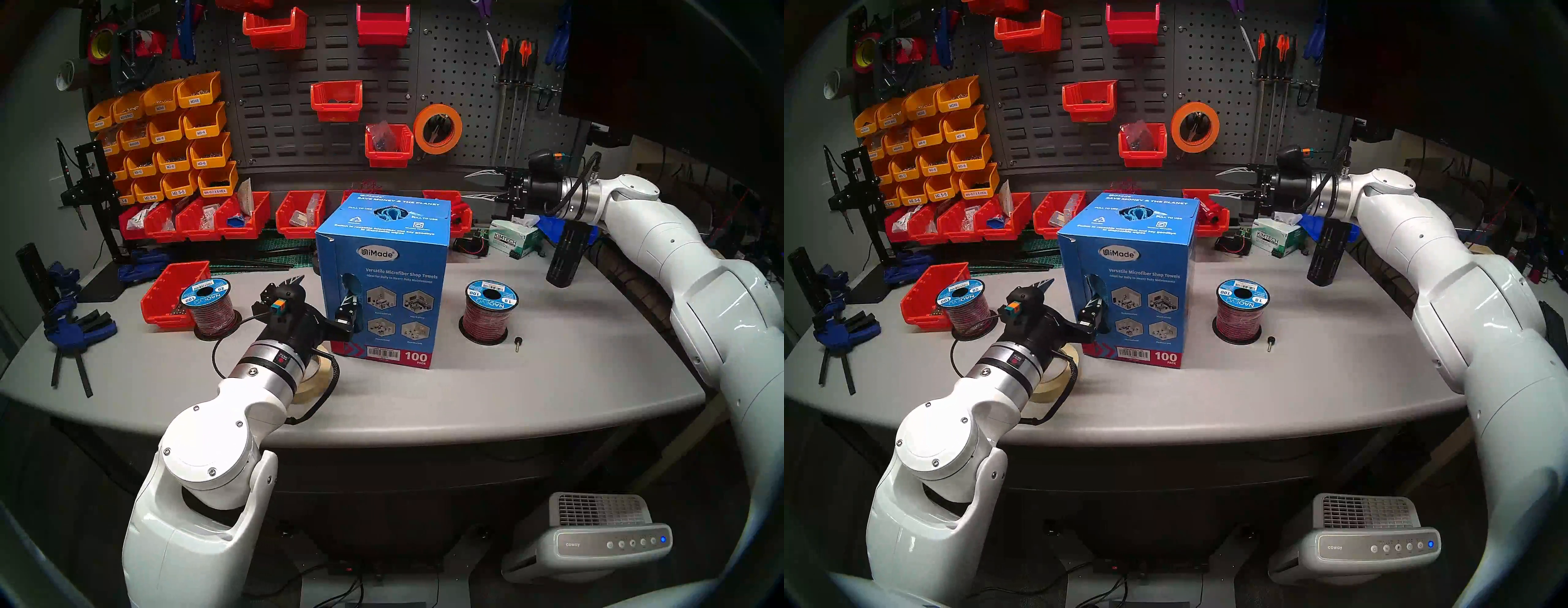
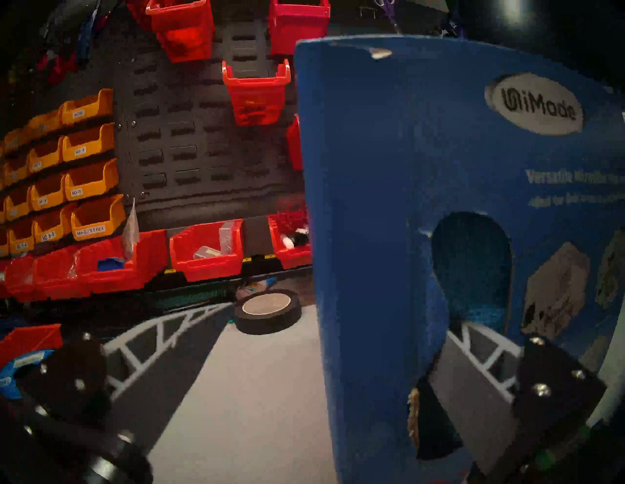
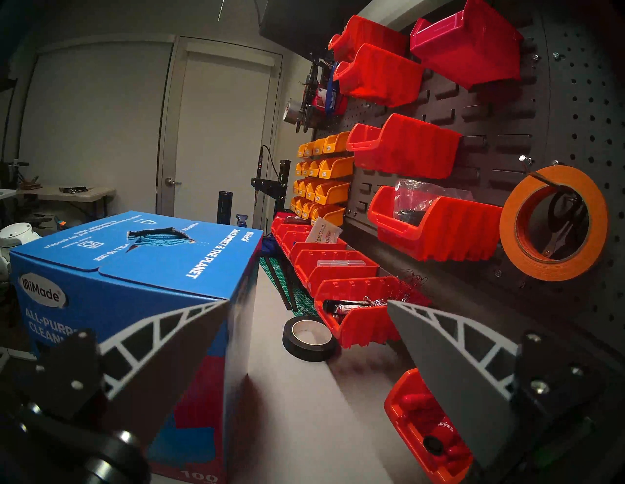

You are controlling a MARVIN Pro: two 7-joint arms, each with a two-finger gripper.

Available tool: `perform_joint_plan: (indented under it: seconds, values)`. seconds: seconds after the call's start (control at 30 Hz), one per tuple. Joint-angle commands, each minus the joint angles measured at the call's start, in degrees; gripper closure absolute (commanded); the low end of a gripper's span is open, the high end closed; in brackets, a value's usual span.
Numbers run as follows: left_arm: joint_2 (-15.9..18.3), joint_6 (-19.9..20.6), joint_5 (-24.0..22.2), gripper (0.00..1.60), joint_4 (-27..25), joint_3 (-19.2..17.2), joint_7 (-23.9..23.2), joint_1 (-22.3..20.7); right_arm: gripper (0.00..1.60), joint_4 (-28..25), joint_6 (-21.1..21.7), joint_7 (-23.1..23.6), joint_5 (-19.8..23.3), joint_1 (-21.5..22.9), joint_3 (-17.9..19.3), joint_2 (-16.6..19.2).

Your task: Take out a shop towel

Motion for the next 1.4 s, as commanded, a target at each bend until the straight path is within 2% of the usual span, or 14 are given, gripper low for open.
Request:
perform_joint_plan:
  seconds: [0.0, 0.13, 0.33, 0.57, 0.7, 0.77, 1.07, 1.23, 1.37]
  values:
    - [1.8, -3.4, 0.9, 0.00, -4.4, -3.4, -0.5, -4.2, 0.00, -0.1, -0.1, -0.1, 0.7, 3.0, 0.7, 0.1]
    - [3.0, -4.4, 0.3, 0.00, -4.4, -6.1, -2.4, -5.5, 0.00, 0.0, -0.1, -0.1, 0.7, 3.4, 0.7, 0.4]
    - [4.0, -5.1, -0.4, 0.00, -4.4, -8.0, -4.2, -5.6, 0.00, 0.1, -0.3, -0.1, 0.9, 3.4, 0.7, 0.6]
    - [5.3, -5.0, -3.0, 0.00, -4.4, -9.8, -7.8, -3.1, 0.00, 0.3, -0.6, -0.1, 1.1, 3.2, 0.7, 0.6]
    - [5.2, -2.8, -4.7, 0.00, -4.4, -9.6, -9.5, -1.0, 0.00, 0.4, -0.9, -0.1, 1.3, 3.0, 0.6, 0.5]
    - [4.8, -0.3, -5.1, 0.00, -4.4, -8.8, -9.8, 0.9, 0.00, 0.5, -1.1, -0.1, 1.4, 2.9, 0.6, 0.3]
    - [4.6, 4.3, -5.4, 0.00, -4.4, -7.7, -9.7, 1.6, 0.00, 0.7, -1.6, -0.1, 1.7, 2.8, 0.2, 0.2]
    - [6.1, 5.5, -4.7, 0.00, -4.4, -10.5, -9.8, 0.7, 0.00, 0.7, -1.9, -0.1, 1.8, 2.8, 0.1, 0.2]
    - [6.9, 5.7, -4.9, 0.00, -4.4, -14.3, -9.9, -0.3, 0.00, 0.7, -2.0, -0.1, 1.7, 2.8, 0.1, 0.3]
